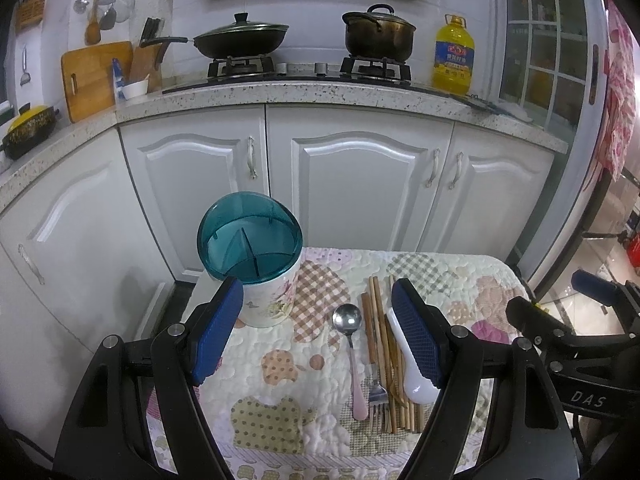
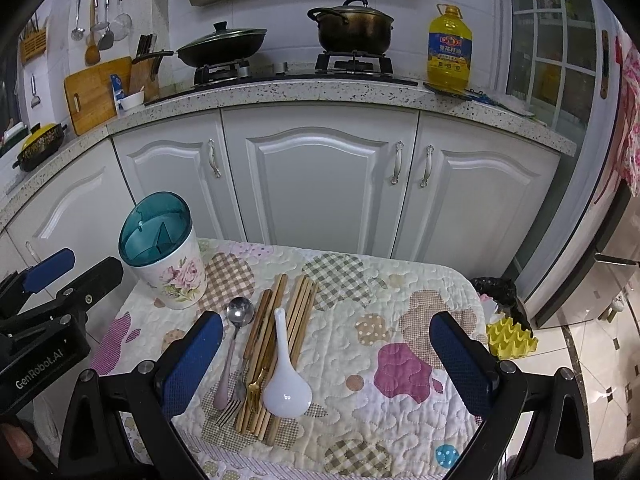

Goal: Organize utensils

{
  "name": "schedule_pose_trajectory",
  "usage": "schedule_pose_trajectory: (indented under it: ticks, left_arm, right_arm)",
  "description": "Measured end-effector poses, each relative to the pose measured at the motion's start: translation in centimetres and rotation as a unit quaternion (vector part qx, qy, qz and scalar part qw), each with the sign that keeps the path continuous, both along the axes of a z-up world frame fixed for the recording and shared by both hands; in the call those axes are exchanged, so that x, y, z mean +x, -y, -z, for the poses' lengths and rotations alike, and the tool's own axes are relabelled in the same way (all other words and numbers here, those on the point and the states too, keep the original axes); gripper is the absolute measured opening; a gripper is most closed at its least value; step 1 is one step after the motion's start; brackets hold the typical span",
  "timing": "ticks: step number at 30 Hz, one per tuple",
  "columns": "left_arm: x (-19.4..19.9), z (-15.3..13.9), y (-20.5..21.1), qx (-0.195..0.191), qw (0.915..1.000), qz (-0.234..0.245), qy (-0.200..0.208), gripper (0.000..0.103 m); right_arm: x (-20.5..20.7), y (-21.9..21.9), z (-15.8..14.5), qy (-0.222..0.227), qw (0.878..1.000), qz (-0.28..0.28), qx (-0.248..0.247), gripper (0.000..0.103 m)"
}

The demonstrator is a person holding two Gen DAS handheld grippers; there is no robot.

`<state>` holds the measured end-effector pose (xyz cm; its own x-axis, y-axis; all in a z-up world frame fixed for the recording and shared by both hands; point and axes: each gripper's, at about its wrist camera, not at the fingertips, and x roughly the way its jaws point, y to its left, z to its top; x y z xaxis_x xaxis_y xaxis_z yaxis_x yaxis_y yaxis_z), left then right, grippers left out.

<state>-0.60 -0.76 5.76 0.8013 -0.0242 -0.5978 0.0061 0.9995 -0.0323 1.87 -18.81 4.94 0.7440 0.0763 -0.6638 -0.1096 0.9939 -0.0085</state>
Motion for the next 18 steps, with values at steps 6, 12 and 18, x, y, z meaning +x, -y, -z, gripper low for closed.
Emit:
schedule_pose_trajectory:
  ticks: [6,12,18]
  left_arm:
    - [0.6,0.8,0.1,0.002,0.9999,-0.001,-0.010,0.077]
    - [1.3,0.9,-0.3,0.001,1.0000,-0.004,-0.009,0.077]
    - [1.4,2.3,-1.3,-0.013,0.9996,-0.010,-0.023,0.077]
  right_arm:
    - [0.2,0.0,0.4,-0.006,1.000,-0.004,0.003,0.103]
    - [0.9,0.0,0.8,-0.009,1.000,-0.004,-0.002,0.103]
    - [1.8,0.2,2.1,-0.021,1.000,-0.012,-0.001,0.103]
